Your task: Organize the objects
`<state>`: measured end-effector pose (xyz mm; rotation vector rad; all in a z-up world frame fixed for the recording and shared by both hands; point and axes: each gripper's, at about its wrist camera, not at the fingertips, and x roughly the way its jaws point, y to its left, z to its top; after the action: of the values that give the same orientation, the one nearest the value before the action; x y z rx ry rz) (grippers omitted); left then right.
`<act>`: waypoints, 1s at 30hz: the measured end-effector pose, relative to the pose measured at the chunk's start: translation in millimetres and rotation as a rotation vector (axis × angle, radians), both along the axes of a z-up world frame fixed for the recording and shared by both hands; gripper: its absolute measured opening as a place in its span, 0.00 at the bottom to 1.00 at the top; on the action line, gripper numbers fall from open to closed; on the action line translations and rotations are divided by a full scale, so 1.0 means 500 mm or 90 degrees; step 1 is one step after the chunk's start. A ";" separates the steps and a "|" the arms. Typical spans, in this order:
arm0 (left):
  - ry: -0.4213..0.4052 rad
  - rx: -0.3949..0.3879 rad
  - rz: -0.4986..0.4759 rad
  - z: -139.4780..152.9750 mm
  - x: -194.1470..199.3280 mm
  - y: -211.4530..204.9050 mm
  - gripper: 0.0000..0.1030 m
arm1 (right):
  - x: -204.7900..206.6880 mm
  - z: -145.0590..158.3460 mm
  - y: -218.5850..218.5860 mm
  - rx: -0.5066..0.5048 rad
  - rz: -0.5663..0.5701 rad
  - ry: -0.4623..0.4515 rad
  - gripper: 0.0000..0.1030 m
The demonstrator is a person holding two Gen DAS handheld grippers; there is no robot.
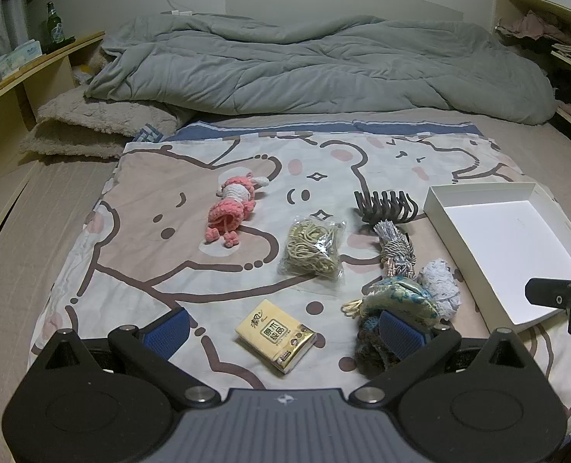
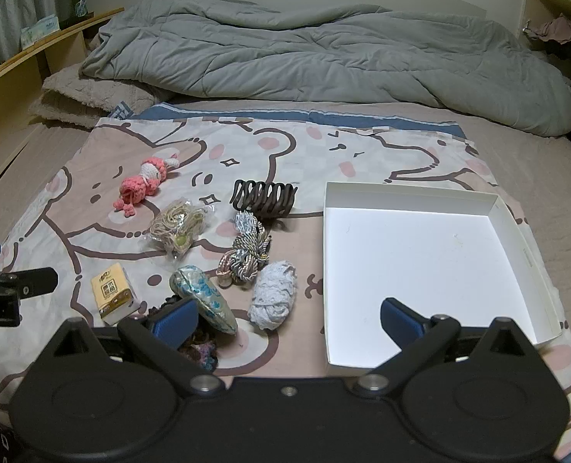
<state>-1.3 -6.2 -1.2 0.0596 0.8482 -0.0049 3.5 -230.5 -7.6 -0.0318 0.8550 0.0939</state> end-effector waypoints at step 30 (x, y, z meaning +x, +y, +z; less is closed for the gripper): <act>0.002 -0.006 -0.001 0.001 0.000 0.005 1.00 | 0.002 -0.002 0.005 -0.001 -0.002 0.001 0.99</act>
<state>-1.1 -3.8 -0.6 0.0515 0.8513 -0.0097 4.3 -228.2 -8.3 -0.0317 0.8572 0.0911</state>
